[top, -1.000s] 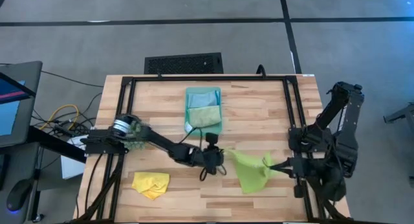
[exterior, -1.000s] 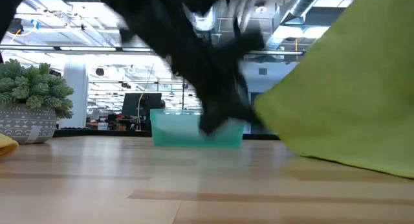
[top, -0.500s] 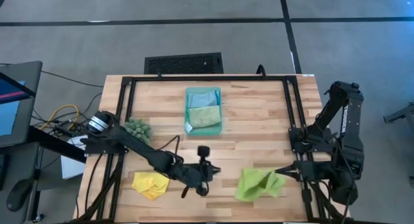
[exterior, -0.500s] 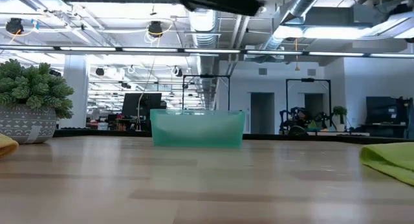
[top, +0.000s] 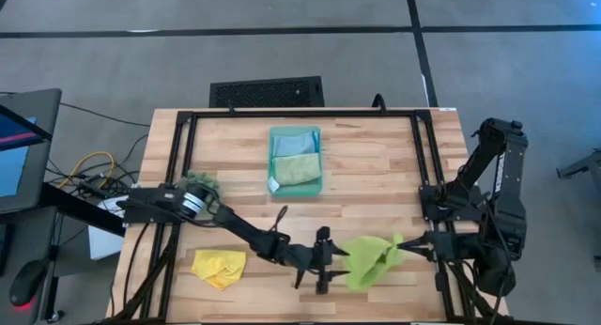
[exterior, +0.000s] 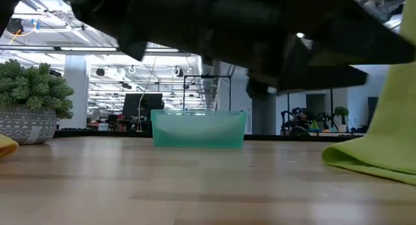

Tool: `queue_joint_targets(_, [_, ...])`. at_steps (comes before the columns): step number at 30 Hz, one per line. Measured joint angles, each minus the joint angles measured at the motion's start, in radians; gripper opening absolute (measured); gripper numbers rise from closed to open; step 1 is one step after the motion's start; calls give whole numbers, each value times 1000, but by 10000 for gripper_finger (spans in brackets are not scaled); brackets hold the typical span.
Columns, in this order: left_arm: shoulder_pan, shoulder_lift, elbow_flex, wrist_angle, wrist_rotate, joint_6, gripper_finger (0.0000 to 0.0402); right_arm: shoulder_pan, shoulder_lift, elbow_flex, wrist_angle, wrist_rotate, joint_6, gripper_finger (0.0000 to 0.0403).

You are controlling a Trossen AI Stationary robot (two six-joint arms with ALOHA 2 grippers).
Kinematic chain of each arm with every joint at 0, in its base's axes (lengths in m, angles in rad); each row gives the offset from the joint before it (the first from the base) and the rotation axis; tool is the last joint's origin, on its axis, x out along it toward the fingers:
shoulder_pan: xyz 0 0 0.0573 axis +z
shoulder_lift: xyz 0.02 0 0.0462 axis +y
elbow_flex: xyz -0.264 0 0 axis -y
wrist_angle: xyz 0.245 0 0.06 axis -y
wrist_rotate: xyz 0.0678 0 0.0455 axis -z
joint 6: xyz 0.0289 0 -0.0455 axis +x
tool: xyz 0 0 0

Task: Fold microfiber towels
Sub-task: Fold the light green microfiber cloth

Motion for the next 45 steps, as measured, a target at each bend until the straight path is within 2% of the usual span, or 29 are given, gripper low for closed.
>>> queue_joint_targets(2, [0, 36, 47, -2, 0, -29, 232, 1, 0, 0, -4, 0, 0, 10])
queue_joint_targets(6, [-7, 125, 180, -29, -30, 7, 231, 1, 0, 0, -8, 0, 0, 9])
queue_joint_targets(11, [-13, 198, 361, -165, -172, 94, 225, 0, 0, 0, -9, 0, -1, 10])
queue_joint_targets(15, [-11, 234, 468, -259, -222, 197, 225, 0, 0, 0, -11, 0, -6, 9])
queue_joint_targets(21, [-7, 235, 487, -324, -307, 167, 224, 1, 8, 0, -11, 0, -7, 11])
queue_joint_targets(25, [0, 234, 489, -351, -315, 124, 219, 1, 29, 0, -14, 0, -8, 10])
queue_joint_targets(29, [1, 234, 487, -394, -319, 117, 171, 1, 45, 0, -15, -2, -8, 10])
queue_joint_targets(35, [0, 227, 488, -420, -284, 182, 25, 1, 47, 0, -15, -4, -8, 11])
queue_joint_targets(39, [-16, 166, 513, -626, -327, 224, 9, 1, 47, 0, -14, -3, -8, 12])
queue_joint_targets(42, [-50, 76, 553, -890, -337, 221, 3, 1, 46, 0, 9, 2, -13, 12])
queue_joint_targets(45, [-101, -10, 596, -1167, -347, 163, 2, -1, 45, 15, 100, 4, -88, 12])
